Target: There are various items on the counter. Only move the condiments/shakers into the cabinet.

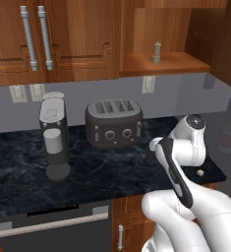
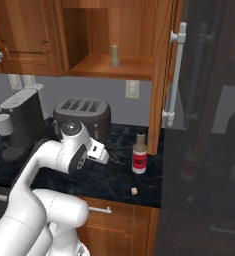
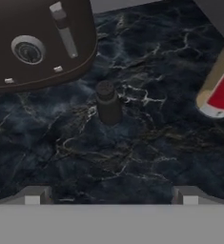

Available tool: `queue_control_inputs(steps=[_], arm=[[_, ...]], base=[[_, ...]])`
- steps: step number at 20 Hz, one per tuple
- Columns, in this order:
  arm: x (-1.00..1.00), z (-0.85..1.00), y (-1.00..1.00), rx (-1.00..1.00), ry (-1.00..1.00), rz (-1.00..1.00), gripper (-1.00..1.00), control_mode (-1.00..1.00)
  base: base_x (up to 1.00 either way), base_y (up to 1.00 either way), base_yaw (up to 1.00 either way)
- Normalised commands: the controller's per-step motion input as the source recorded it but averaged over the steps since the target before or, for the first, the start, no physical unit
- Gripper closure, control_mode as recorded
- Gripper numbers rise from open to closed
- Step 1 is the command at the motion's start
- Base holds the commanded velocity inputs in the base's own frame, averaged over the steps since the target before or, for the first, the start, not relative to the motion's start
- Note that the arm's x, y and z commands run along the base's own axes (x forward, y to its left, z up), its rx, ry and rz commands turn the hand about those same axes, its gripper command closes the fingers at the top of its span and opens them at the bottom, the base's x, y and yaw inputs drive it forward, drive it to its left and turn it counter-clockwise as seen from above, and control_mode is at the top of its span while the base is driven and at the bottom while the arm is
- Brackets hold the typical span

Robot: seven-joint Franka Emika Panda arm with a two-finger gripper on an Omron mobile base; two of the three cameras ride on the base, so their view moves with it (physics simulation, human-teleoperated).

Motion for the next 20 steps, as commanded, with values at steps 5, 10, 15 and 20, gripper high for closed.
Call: queue_control_inputs(steps=[5, 10, 15, 20], arm=[[0.32, -0.24, 0.0, -0.08, 0.02, 0.01, -1.0, -1.0], [0.34, -0.26, 0.0, -0.05, 0.01, 0.01, -1.0, -1.0], [0.31, -0.22, 0.0, -0.01, 0.01, 0.02, -1.0, -1.0], [0.21, -0.17, 0.0, 0.0, 0.0, 0.03, -1.0, -1.0]], base=[[0.0, 0.0, 0.0], [0.0, 0.0, 0.0], [0.0, 0.0, 0.0], [0.0, 0.0, 0.0]])
